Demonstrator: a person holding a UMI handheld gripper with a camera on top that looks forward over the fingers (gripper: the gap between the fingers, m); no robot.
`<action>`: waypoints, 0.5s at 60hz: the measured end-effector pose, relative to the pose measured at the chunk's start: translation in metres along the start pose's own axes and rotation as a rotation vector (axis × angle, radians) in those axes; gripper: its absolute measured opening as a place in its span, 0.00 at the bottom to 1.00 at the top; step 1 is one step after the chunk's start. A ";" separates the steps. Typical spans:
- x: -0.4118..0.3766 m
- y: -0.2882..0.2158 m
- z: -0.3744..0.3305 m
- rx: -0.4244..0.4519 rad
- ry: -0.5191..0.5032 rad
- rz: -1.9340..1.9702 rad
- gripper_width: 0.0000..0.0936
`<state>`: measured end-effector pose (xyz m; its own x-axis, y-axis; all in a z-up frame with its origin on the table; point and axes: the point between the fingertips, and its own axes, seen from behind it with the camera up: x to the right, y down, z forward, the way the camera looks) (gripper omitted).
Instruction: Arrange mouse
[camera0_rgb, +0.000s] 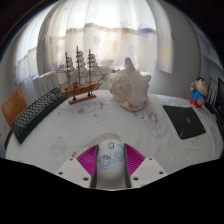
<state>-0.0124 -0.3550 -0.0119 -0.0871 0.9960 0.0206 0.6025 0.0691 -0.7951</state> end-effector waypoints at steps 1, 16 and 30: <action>-0.002 0.000 0.000 -0.001 -0.008 -0.006 0.40; 0.010 -0.051 -0.026 0.034 -0.087 0.031 0.38; 0.152 -0.159 -0.047 0.166 -0.005 0.013 0.38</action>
<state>-0.0842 -0.2121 0.1457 -0.0846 0.9964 0.0074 0.4640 0.0459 -0.8847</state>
